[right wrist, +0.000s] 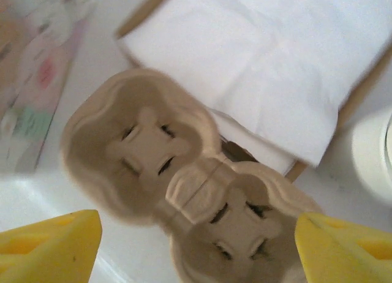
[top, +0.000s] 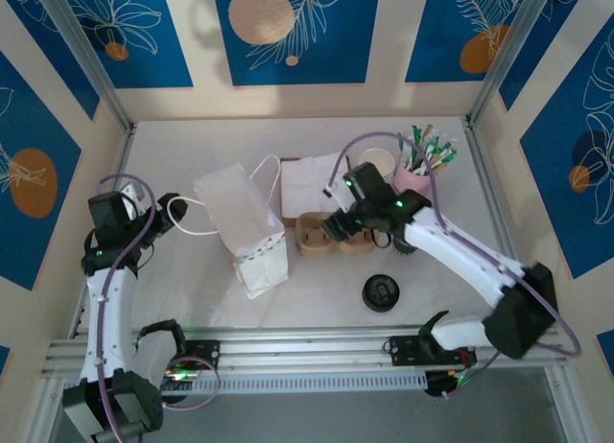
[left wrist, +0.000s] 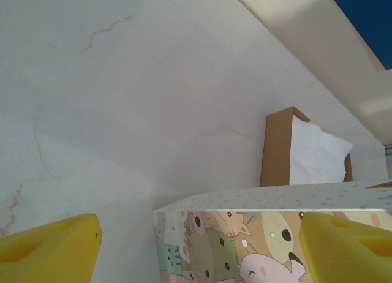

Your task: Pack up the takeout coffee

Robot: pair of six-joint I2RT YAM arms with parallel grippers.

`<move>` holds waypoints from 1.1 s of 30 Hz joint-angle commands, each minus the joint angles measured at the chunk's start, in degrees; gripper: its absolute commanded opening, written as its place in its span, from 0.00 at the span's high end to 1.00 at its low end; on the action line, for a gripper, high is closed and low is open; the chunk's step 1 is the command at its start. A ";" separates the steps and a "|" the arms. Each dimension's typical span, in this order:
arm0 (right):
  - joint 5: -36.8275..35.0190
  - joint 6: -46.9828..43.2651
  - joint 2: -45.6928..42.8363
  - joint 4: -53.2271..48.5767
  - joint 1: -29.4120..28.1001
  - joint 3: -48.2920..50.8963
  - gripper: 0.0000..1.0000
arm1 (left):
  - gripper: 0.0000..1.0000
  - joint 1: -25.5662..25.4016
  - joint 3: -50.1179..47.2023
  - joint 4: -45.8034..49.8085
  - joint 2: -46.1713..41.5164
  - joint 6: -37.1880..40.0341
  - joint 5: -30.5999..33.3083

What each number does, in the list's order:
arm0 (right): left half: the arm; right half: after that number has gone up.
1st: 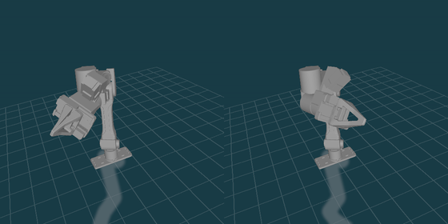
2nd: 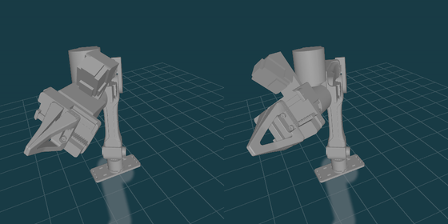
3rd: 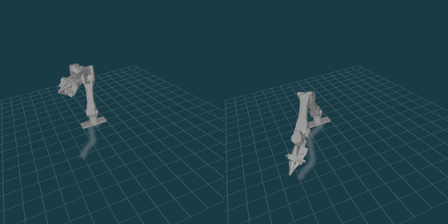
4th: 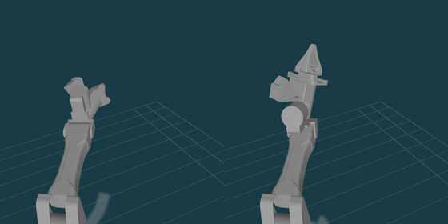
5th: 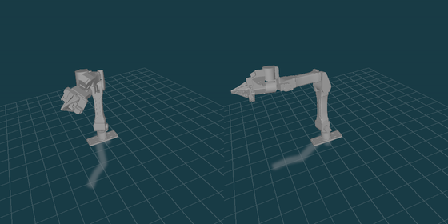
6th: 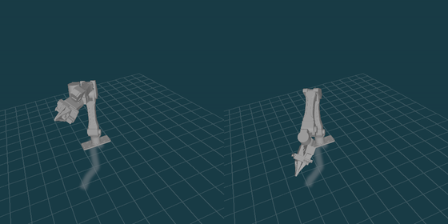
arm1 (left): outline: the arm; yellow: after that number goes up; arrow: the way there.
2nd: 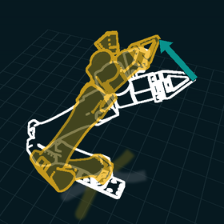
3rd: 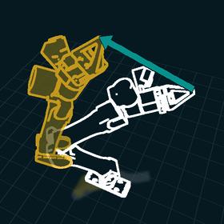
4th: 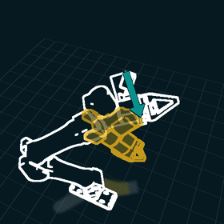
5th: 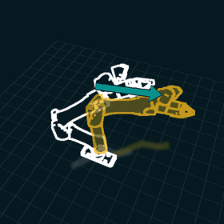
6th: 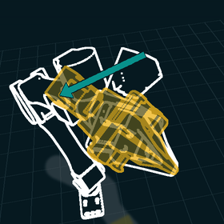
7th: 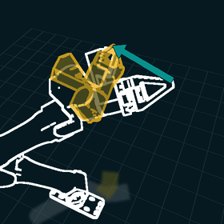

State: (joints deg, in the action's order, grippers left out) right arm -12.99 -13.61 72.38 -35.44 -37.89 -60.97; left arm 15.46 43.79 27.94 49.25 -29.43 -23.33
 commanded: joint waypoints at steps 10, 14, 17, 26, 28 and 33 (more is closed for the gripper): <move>30.57 -47.54 6.06 -6.64 11.16 -3.45 0.55 | 0.16 -0.26 -0.81 -2.60 -2.66 -0.71 -3.47; 31.06 -52.42 12.34 -10.79 13.53 -7.82 0.62 | 0.16 -0.28 -1.15 -2.53 -2.85 -0.89 -3.69; 27.95 -55.00 15.83 -12.44 13.26 -9.88 0.65 | 0.16 -0.29 -1.25 -2.30 -2.69 -0.77 -3.54; 22.73 -57.06 21.84 -13.41 11.58 -12.64 0.58 | 0.16 -0.27 -0.99 -1.27 -2.32 0.05 -2.77; 22.45 -56.78 22.28 -13.28 11.22 -12.71 0.47 | 0.16 -0.30 -0.99 -1.31 -2.23 0.24 -2.99; 21.45 -57.12 22.73 -12.43 10.82 -11.83 0.44 | 0.16 -0.25 -0.99 -0.96 -2.10 0.26 -2.60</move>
State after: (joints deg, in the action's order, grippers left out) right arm 8.91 -69.30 94.41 -46.57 -26.59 -72.23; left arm 15.46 43.16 26.26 47.31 -29.82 -25.43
